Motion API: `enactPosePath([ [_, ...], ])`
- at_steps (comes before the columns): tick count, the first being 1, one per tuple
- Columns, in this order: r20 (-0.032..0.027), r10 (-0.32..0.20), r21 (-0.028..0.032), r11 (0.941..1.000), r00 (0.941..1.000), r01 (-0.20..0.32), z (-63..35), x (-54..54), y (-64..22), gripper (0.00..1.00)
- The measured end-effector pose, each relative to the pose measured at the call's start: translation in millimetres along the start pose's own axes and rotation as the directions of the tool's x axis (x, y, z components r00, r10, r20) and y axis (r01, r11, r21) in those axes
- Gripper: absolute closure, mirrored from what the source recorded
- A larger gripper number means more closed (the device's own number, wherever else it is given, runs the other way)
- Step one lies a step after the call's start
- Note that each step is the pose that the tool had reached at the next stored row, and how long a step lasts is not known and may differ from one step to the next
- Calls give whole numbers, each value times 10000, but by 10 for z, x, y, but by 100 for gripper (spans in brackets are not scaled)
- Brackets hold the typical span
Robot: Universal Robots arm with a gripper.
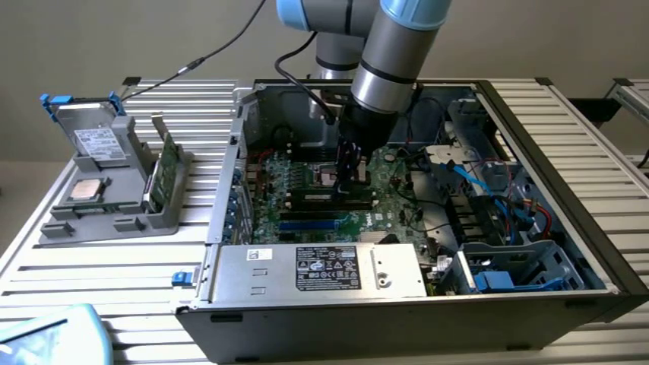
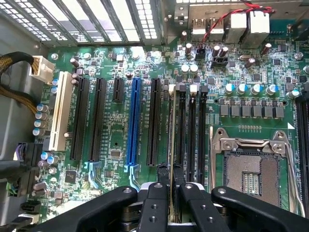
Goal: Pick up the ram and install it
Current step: 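Insert the ram into the slot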
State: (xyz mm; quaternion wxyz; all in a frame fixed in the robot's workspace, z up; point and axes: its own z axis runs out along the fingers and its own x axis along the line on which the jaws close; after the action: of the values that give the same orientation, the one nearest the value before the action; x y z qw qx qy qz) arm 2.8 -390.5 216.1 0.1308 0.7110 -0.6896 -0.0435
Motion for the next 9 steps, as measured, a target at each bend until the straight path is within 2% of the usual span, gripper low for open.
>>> enactPosePath([
  [9, -17, -29, 3, 10000, 10000, 29, 21, -3, -5, 85],
])
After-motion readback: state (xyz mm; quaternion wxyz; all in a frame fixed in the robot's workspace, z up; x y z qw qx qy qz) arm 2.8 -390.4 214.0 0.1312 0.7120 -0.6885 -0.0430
